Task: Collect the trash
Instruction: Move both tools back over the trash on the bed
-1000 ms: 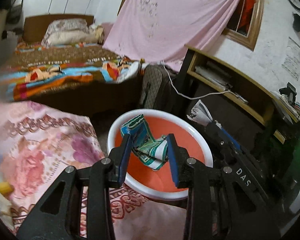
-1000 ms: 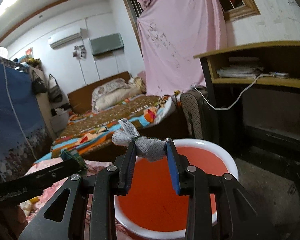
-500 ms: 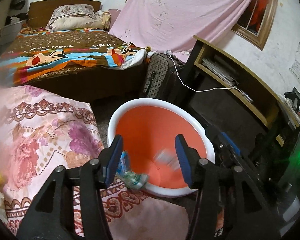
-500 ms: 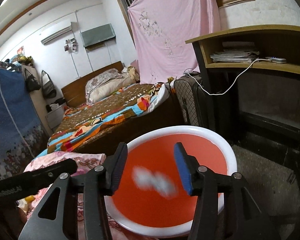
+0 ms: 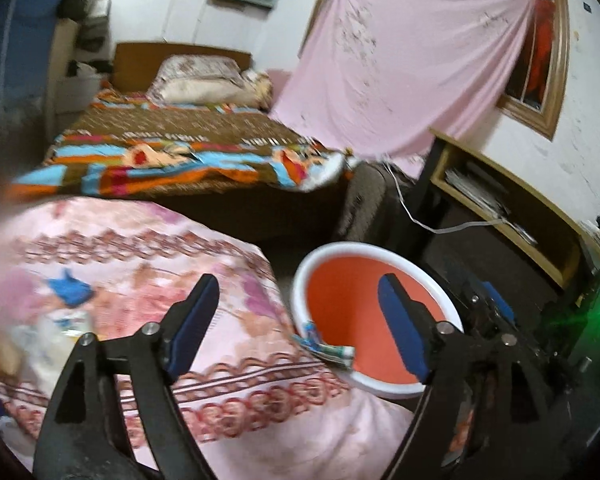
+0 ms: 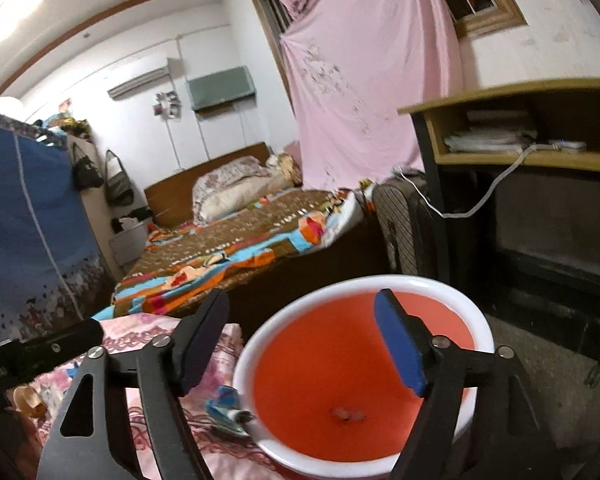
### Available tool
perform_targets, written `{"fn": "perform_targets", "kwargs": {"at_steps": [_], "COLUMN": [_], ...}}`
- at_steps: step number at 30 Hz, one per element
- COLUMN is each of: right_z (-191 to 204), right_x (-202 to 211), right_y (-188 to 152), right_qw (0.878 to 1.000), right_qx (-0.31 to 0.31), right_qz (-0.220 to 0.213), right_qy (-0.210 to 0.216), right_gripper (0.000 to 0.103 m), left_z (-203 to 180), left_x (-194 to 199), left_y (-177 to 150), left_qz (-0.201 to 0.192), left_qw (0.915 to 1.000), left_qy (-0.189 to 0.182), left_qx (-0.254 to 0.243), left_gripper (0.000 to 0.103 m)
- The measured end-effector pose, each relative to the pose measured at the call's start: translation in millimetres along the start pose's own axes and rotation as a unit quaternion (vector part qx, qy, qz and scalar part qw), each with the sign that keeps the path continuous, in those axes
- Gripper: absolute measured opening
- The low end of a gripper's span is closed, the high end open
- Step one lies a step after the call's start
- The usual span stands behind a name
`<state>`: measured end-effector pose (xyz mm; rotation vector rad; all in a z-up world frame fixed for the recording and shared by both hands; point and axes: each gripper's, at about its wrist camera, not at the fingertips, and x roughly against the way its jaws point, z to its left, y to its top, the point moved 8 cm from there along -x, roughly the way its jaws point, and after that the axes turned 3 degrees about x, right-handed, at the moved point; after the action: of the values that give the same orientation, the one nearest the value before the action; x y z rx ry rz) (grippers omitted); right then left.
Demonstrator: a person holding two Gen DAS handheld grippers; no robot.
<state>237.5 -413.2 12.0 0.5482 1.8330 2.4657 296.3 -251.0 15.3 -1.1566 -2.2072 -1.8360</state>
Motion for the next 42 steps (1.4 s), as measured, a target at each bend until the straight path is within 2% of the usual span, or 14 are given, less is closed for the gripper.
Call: {"fn": "perform_targets", "kwargs": {"at_steps": [4, 7, 9, 10, 18, 26, 30, 34, 42], "right_z": [14, 23, 29, 32, 75, 129, 158, 186, 230], "right_x": [5, 12, 16, 19, 45, 66, 70, 72, 72], "right_y": [3, 9, 13, 15, 26, 22, 13, -2, -35], "right_qw": [1.000, 0.999, 0.998, 0.998, 0.989, 0.977, 0.970, 0.963, 0.946], "right_qx": [0.016, 0.023, 0.025, 0.025, 0.038, 0.057, 0.083, 0.115, 0.198], "right_qz": [-0.015, -0.036, -0.051, -0.058, -0.114, -0.137, -0.129, -0.110, -0.082], "right_qy": [0.012, 0.020, 0.027, 0.031, 0.088, 0.154, 0.186, 0.219, 0.241], "right_gripper": [0.082, 0.090, 0.100, 0.102, 0.103, 0.103, 0.103, 0.103, 0.103], "left_z": [17, 30, 39, 43, 85, 138, 162, 182, 205], "left_x": [22, 39, 50, 56, 107, 171, 194, 207, 202], "left_y": [8, 10, 11, 11, 6, -14, -24, -36, -53], "left_qz": [-0.034, -0.061, -0.078, -0.087, -0.149, -0.203, -0.214, -0.209, -0.168], "left_qw": [0.9991, 0.9972, 0.9954, 0.9941, 0.9800, 0.9572, 0.9470, 0.9428, 0.9498], "left_qy": [0.025, 0.043, 0.057, 0.065, 0.131, 0.205, 0.238, 0.257, 0.252], "left_qx": [0.001, 0.004, 0.005, 0.007, 0.021, 0.023, 0.030, 0.041, 0.078], "left_gripper": [0.072, 0.077, 0.089, 0.091, 0.092, 0.092, 0.092, 0.092, 0.092]}}
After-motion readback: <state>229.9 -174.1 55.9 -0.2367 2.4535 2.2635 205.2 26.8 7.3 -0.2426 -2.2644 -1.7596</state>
